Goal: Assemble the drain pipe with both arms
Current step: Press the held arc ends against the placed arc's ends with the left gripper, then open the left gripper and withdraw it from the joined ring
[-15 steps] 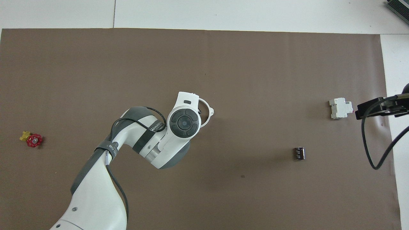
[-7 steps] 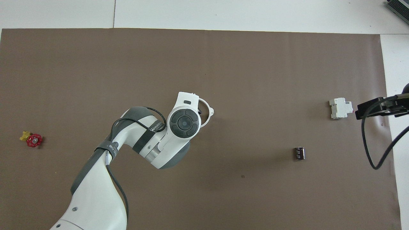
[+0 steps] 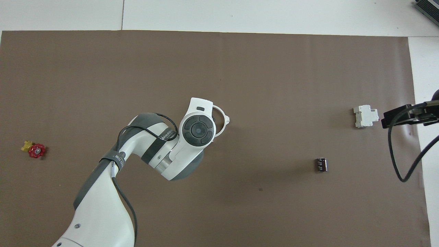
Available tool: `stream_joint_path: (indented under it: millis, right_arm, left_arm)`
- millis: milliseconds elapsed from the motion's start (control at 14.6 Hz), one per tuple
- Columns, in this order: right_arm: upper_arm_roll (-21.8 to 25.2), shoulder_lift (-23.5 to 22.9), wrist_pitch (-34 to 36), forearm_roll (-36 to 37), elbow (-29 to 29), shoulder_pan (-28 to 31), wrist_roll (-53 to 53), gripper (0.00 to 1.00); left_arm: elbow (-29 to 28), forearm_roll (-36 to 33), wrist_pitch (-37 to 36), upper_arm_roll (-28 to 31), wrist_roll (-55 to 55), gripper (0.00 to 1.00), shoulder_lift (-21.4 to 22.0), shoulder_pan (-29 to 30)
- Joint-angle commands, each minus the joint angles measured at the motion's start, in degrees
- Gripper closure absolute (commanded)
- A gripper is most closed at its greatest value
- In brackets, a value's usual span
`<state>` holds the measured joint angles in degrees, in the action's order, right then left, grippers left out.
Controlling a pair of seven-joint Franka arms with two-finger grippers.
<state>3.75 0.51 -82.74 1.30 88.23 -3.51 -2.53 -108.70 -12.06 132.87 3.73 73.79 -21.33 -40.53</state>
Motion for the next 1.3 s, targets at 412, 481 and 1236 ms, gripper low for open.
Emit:
stream_joint_path:
  millis: [412,481,1236]
  right_arm:
    - [-0.2,1.3,0.3,-0.7,1.2,0.5,0.9,0.00]
    - [-0.2,1.3,0.3,-0.7,1.2,0.5,0.9,0.00]
    - [-0.2,1.3,0.3,-0.7,1.2,0.7,0.9,0.00]
  left_arm:
    - [5.1,0.0,-31.3,0.7,-40.9,0.00,23.2,17.5]
    - [5.7,2.2,-33.1,0.7,-47.4,0.00,25.5,22.1]
    - [6.3,5.7,-44.1,0.8,-71.2,0.00,31.7,36.8]
